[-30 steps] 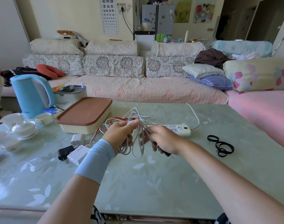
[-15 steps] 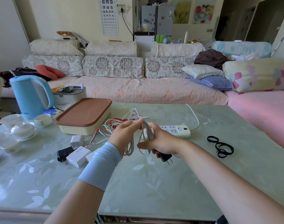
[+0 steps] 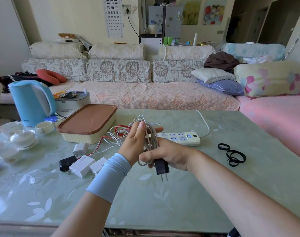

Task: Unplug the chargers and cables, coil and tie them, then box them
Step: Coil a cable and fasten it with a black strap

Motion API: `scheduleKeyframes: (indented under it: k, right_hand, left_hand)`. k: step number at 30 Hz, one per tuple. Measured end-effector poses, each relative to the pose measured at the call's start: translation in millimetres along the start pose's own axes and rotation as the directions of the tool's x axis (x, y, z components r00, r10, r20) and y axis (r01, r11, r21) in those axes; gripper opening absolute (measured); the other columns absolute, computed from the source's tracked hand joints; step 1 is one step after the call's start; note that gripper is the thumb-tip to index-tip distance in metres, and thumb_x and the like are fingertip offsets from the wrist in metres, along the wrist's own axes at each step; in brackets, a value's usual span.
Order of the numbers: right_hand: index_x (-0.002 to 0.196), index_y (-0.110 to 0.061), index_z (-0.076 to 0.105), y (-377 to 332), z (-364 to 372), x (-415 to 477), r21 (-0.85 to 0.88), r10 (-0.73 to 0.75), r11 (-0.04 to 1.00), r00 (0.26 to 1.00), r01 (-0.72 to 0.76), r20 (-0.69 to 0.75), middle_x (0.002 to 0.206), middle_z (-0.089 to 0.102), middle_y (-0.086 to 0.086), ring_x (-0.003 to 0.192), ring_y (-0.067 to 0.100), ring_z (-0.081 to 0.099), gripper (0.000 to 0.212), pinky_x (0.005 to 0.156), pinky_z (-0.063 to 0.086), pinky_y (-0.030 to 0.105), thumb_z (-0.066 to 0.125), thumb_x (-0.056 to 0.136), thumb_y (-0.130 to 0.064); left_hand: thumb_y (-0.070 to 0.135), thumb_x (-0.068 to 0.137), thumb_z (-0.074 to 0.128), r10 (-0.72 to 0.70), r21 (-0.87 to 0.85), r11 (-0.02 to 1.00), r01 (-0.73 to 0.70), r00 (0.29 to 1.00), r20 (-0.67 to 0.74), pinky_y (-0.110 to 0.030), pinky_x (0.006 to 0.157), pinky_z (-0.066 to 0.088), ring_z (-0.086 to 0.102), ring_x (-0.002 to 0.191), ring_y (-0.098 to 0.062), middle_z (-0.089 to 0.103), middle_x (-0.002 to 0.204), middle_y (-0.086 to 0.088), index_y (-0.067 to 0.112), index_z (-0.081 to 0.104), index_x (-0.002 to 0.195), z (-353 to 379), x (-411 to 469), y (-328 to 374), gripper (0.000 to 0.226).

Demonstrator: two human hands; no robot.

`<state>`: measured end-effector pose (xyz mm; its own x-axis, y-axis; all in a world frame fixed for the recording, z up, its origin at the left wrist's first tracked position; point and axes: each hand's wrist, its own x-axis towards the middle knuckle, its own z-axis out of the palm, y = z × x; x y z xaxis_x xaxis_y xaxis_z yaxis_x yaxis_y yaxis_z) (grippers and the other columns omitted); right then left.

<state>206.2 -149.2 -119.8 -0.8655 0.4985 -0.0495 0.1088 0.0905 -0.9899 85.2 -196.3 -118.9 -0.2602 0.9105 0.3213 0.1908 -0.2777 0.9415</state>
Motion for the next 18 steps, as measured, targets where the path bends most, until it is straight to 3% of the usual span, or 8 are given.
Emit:
scheduleKeyframes:
  k: [5, 7, 9, 13, 16, 18]
  right_hand:
    - [0.088, -0.008, 0.071, 0.8, 1.5, 1.0, -0.111, 0.092, 0.989, 0.995, -0.096, -0.046, 0.082, 0.066, 0.006, 0.077, 0.022, 0.054, 0.012, 0.059, 0.046, 0.026, 0.078, 0.078, -0.008]
    - [0.079, -0.013, 0.068, -0.7, 1.4, -1.0, -0.155, 0.14, 0.978, 0.99, -0.142, -0.023, 0.074, 0.062, 0.005, 0.065, 0.018, 0.053, 0.009, 0.056, 0.044, 0.025, 0.075, 0.078, -0.007]
    - [0.071, -0.016, 0.065, -0.2, 3.2, -0.5, -0.182, 0.17, 0.968, 0.985, -0.172, -0.027, 0.067, 0.058, 0.004, 0.058, 0.016, 0.051, 0.012, 0.056, 0.041, 0.027, 0.074, 0.073, -0.007]
    - [0.077, -0.013, 0.067, 0.7, 11.1, 3.0, -0.175, 0.236, 0.953, 0.969, -0.246, -0.077, 0.071, 0.057, 0.007, 0.065, 0.019, 0.05, 0.015, 0.06, 0.04, 0.03, 0.07, 0.062, -0.016]
    - [0.098, -0.006, 0.071, -0.8, 10.2, 4.4, -0.093, 0.255, 0.963, 0.967, -0.254, 0.006, 0.094, 0.068, 0.009, 0.076, 0.019, 0.049, 0.03, 0.06, 0.04, 0.025, 0.066, 0.074, -0.023]
    - [0.103, -0.014, 0.068, -3.2, 7.6, 2.3, -0.005, 0.266, 0.964, 0.962, -0.266, 0.069, 0.106, 0.07, 0.006, 0.077, 0.016, 0.053, 0.031, 0.061, 0.038, 0.025, 0.061, 0.081, -0.034]
  left_hand:
    - [0.021, 0.106, 0.028, -0.064, -0.019, 0.998, 0.067, 0.989, 0.133, -0.002, 0.07, 0.041, 0.059, 0.069, 0.016, 0.067, 0.063, 0.024, 0.013, 0.044, 0.087, -8.6, -1.1, 3.4, 0.026]
    - [0.025, 0.101, 0.046, -0.084, -0.149, 0.982, 0.117, 0.973, 0.215, -0.02, 0.089, 0.049, 0.067, 0.096, -0.002, 0.075, 0.092, 0.007, 0.01, 0.038, 0.096, -16.7, 0.5, 0.5, 0.017]
    - [0.02, 0.089, 0.061, -0.095, -0.411, 0.892, 0.189, 0.966, 0.239, -0.041, 0.093, 0.052, 0.067, 0.106, -0.028, 0.071, 0.109, -0.015, 0.012, 0.036, 0.107, -19.7, 0.6, -1.3, 0.031]
    - [0.014, 0.077, 0.076, -0.136, -0.541, 0.826, 0.156, 0.988, 0.078, -0.044, 0.081, 0.055, 0.063, 0.061, -0.022, 0.061, 0.071, -0.011, 0.01, 0.049, 0.113, -10.3, 5.3, -2.9, 0.045]
    - [0.016, 0.077, 0.077, -0.072, -0.464, 0.885, 0.045, 0.997, -0.041, -0.04, 0.068, 0.054, 0.051, 0.052, -0.019, 0.049, 0.065, -0.009, 0.014, 0.055, 0.098, -10.6, 8.5, -7.2, 0.03]
    - [0.014, 0.079, 0.076, 0.03, -0.377, 0.923, -0.082, 0.989, -0.141, -0.036, 0.06, 0.053, 0.05, 0.052, -0.022, 0.051, 0.066, -0.006, 0.013, 0.054, 0.093, -14.2, 11.6, -7.7, 0.026]
